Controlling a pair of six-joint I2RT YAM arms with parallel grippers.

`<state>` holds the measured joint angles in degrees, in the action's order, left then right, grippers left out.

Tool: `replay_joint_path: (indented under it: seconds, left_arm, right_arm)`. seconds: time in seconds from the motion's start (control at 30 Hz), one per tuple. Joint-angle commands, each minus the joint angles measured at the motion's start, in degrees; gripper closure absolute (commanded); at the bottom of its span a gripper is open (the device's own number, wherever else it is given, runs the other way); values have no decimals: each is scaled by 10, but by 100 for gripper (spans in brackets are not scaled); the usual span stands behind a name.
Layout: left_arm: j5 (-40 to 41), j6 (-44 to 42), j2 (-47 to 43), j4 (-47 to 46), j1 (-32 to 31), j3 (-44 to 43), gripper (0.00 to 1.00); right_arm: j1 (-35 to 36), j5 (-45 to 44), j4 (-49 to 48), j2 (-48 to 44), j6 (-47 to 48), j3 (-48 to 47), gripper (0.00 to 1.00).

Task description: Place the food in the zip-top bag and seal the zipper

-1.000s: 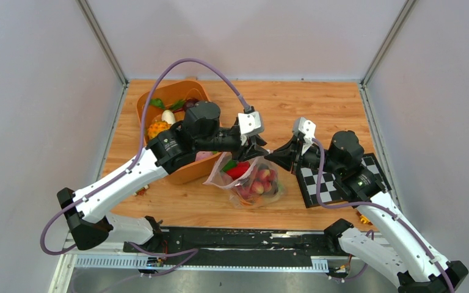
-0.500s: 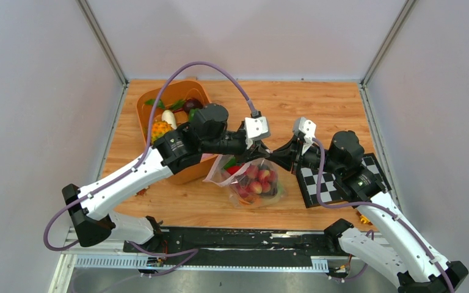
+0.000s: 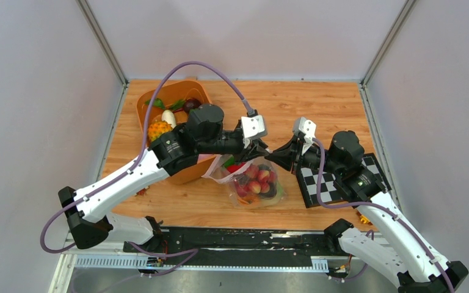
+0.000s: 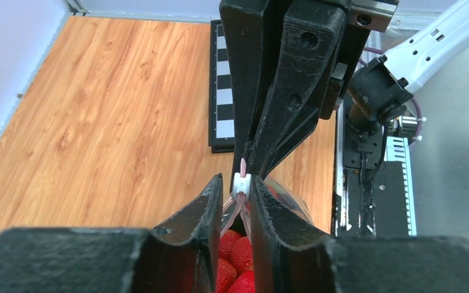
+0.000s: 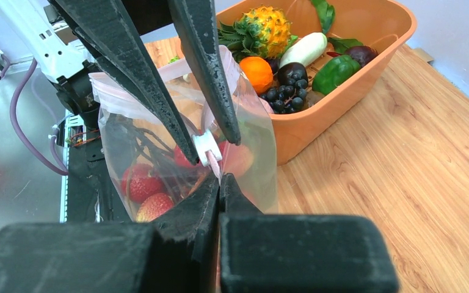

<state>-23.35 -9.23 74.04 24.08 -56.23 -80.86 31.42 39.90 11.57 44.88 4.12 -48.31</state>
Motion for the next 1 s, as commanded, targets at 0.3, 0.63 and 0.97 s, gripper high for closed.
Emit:
replay_joint_path:
  seconds: [0.3, 0.63, 0.97]
  left_arm:
    - [-14, -9, -8, -4, -1, -2, 96]
    - [32, -41, -33, 47, -1, 11, 100]
    - [69, -54, -66, 76, -1, 30, 100]
  right_arm:
    - [2, 0, -25, -15, -4, -16, 100]
    - [2, -31, -21, -35, 1, -9, 100]
    - [2, -37, -21, -44, 2, -4, 100]
